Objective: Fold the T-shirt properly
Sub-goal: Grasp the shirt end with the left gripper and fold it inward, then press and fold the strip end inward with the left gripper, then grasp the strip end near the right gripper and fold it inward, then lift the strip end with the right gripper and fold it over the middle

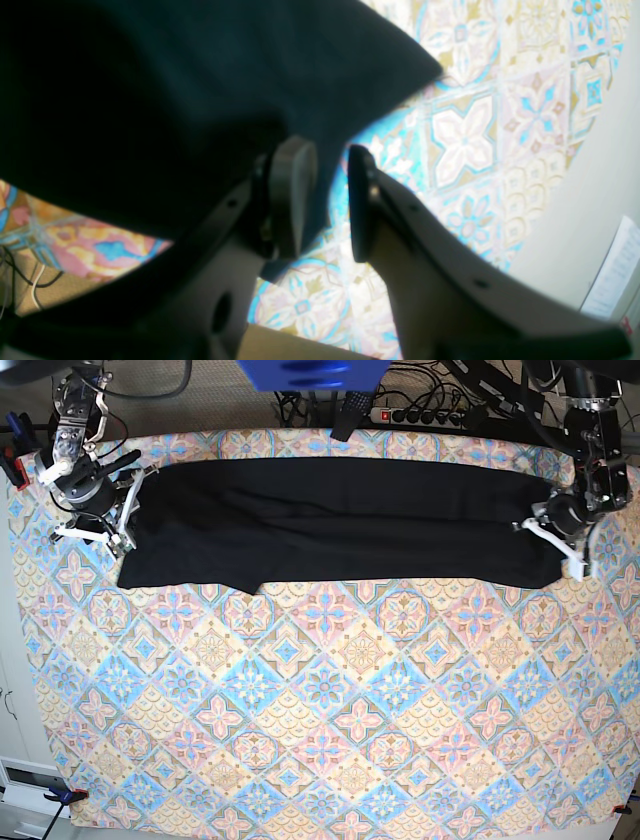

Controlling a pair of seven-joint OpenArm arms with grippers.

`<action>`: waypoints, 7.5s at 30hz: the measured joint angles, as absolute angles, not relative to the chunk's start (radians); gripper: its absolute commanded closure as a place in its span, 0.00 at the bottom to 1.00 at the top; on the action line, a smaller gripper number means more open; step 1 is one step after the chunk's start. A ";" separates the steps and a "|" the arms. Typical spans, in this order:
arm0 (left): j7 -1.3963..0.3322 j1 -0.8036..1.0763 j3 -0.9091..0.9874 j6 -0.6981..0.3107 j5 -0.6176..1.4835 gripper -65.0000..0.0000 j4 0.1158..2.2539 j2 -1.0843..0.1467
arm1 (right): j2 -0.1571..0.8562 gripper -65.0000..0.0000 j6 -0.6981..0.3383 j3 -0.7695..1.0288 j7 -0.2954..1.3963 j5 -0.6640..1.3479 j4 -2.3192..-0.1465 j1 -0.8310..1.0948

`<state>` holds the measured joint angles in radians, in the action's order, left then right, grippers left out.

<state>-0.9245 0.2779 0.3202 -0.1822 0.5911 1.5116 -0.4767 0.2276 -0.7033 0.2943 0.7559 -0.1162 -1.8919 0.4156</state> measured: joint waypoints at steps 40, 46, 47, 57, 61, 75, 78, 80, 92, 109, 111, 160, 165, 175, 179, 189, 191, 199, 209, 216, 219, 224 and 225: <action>-0.937 0.330 0.134 -0.180 0.472 1.00 1.747 -0.119 | 0.229 0.77 -0.703 0.294 0.756 -0.119 -1.892 0.413; -0.936 0.327 0.134 -0.181 0.474 0.97 1.747 -0.113 | 0.231 0.77 -0.702 0.350 0.760 -0.121 -1.892 0.414; -0.936 0.327 0.135 -0.181 0.474 0.93 1.747 -0.114 | 0.231 0.77 -0.703 0.350 0.760 -0.120 -1.892 0.413; -0.939 0.327 0.132 -0.180 0.605 0.57 1.757 -0.131 | 0.227 0.77 -0.703 0.349 0.756 -0.120 -1.892 0.413; -0.939 0.336 0.090 -0.179 0.706 0.57 1.850 -0.203 | 0.227 0.77 -0.703 0.349 0.756 -0.120 -1.892 0.414; -0.926 0.346 0.082 -0.178 0.638 0.57 1.789 -0.346 | 0.227 0.77 -0.703 0.349 0.757 -0.117 -1.892 0.414; -0.934 0.290 0.069 -0.165 0.590 0.57 1.682 -0.321 | 0.227 0.77 -0.703 0.348 0.756 -0.116 -1.892 0.414; -0.931 0.238 0.047 -0.165 0.589 0.57 1.620 -0.294 | 0.226 0.77 -0.703 0.348 0.758 -0.116 -1.892 0.413; -0.933 0.098 -0.182 -0.174 0.611 0.57 1.563 -0.179 | 0.227 0.76 -0.703 0.348 0.756 -0.119 -1.892 0.417; -0.939 0.325 0.068 -0.180 0.605 0.57 1.825 -0.355 | 0.316 0.62 -0.692 0.351 1.064 0.413 -1.836 0.263; -0.934 0.324 0.070 -0.181 0.607 0.57 1.825 -0.355 | 0.319 0.48 -0.696 0.352 1.081 0.461 -1.786 0.237; -0.931 0.327 0.068 -0.181 0.609 0.57 1.787 -0.350 | 0.243 0.29 -0.695 0.245 1.013 0.618 -1.285 0.152; -0.931 0.327 0.070 -0.181 0.609 0.57 1.787 -0.349 | 0.218 0.32 -0.696 0.231 0.994 0.630 -1.289 0.161; -0.931 0.324 0.070 -0.181 0.609 0.57 1.787 -0.350 | 0.208 1.00 -0.695 0.229 1.023 0.630 -1.269 0.170; -0.931 0.323 0.070 -0.181 0.609 0.57 1.787 -0.349 | 0.208 0.99 -0.696 0.231 1.025 0.629 -1.269 0.169; -0.930 0.302 0.075 -0.181 0.609 0.57 1.788 -0.350 | 0.200 1.00 -0.699 0.329 1.070 0.443 -1.257 0.039; -0.931 0.304 0.075 -0.181 0.610 0.57 1.788 -0.350 | 0.202 1.00 -0.699 0.357 1.072 0.365 -1.256 0.006; -0.932 0.316 0.107 -0.181 0.610 0.57 1.787 -0.352 | 0.230 1.00 -0.700 0.414 1.068 0.187 -1.256 -0.111; -0.927 0.329 0.099 -0.183 0.611 0.82 1.765 -0.349 | 0.261 1.00 -0.699 0.406 1.146 0.192 -1.507 -0.062; -0.888 0.333 0.095 -0.185 0.603 0.83 1.709 -0.303 | 0.257 1.00 -0.699 0.134 1.174 0.181 -1.782 0.090; -0.840 0.342 0.094 -0.184 0.601 0.84 1.701 -0.302 | 0.205 1.00 -0.696 0.058 1.152 0.188 -1.864 0.095; -0.842 0.345 0.101 -0.177 0.592 0.94 1.647 -0.289 | 0.133 1.00 -0.696 -0.007 1.180 0.175 -1.867 0.125; -0.850 0.347 0.099 -0.185 0.602 0.95 1.644 -0.282 | 0.117 1.00 -0.696 -0.025 1.176 0.172 -1.868 0.124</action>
<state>-0.8497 0.3466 0.0990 -0.1848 0.6022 1.6440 -0.2821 0.1173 -0.6960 -0.0254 1.1759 0.1719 -1.8675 0.1242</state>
